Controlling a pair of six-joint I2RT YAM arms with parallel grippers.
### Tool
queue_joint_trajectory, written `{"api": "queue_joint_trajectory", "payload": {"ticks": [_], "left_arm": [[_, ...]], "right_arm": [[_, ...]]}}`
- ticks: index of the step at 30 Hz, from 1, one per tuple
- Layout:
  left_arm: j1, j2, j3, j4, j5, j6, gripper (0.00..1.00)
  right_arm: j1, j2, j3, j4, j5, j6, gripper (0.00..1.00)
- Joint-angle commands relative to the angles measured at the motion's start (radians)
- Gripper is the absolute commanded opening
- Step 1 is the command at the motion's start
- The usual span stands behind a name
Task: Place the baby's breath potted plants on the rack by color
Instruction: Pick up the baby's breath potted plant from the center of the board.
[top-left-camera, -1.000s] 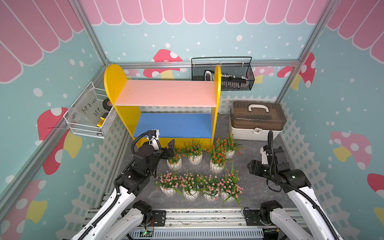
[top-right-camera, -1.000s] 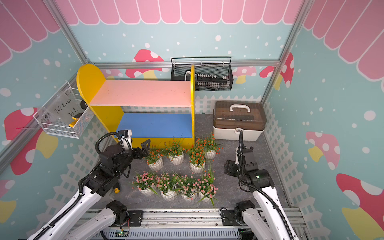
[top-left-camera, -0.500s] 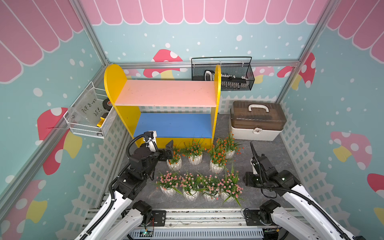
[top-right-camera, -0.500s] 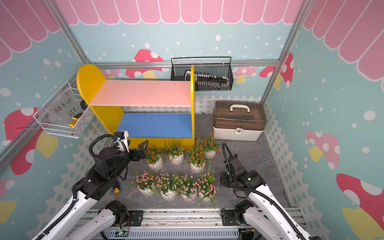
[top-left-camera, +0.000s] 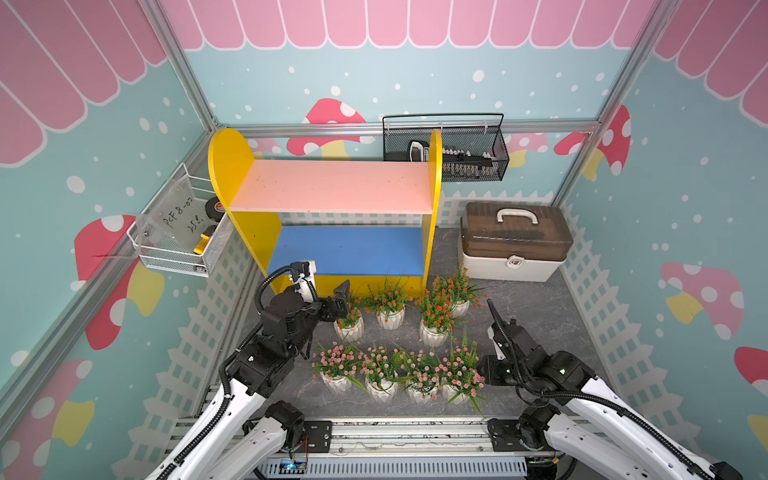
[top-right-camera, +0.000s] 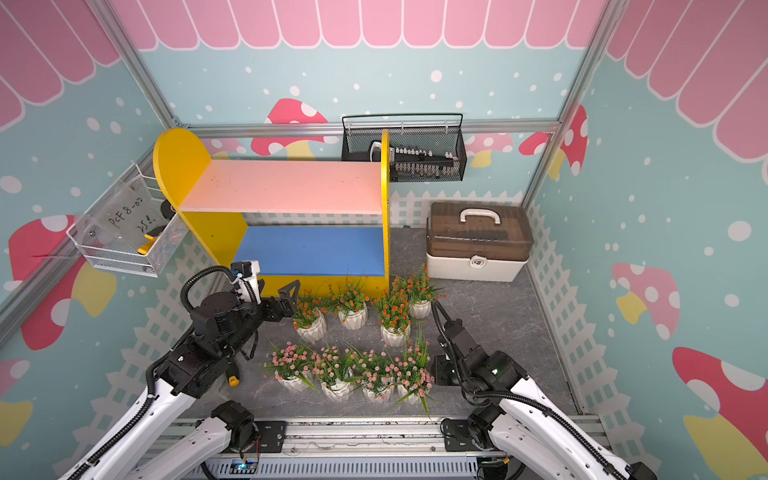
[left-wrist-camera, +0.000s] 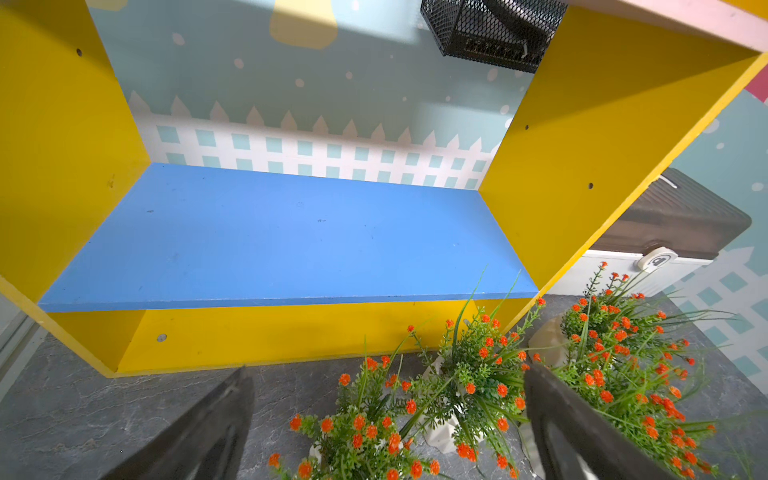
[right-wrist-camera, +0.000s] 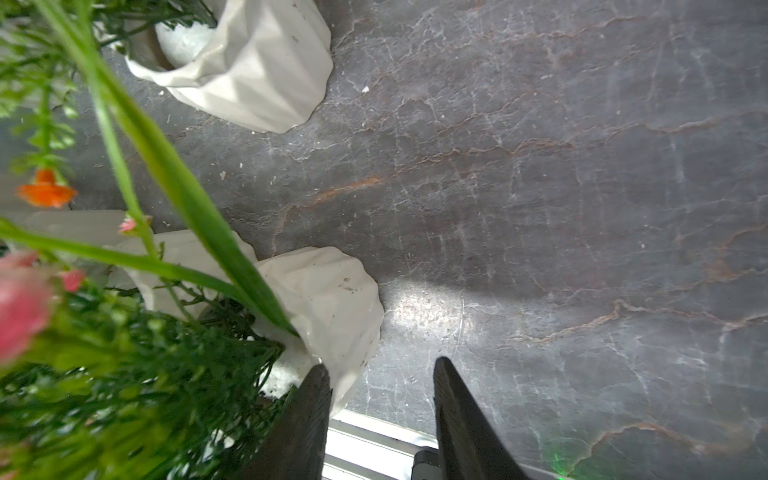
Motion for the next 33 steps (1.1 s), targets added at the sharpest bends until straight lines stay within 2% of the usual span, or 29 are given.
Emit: {"api": "queue_joint_trajectory", "payload": {"ticks": [1,20,28,33], "left_arm": [[-0.008,-0.021,0.020,-0.024,0.016,-0.026,0.99],[-0.022,-0.043,-0.011,-0.026,0.020,-0.050,0.99],[-0.031,-0.045,-0.018,-0.026,0.022,-0.040,0.99],[-0.034,-0.057,-0.017,-0.024,0.045,-0.036,0.99]], "right_arm": [[0.029,0.000,-0.017,0.028,-0.015,0.028,0.39],[0.102,0.094,-0.063,0.116,-0.006,0.052,0.24],[0.122,0.153,-0.069,0.128,0.029,0.067,0.21],[0.129,0.167,-0.080,0.130,0.051,0.078,0.15]]}}
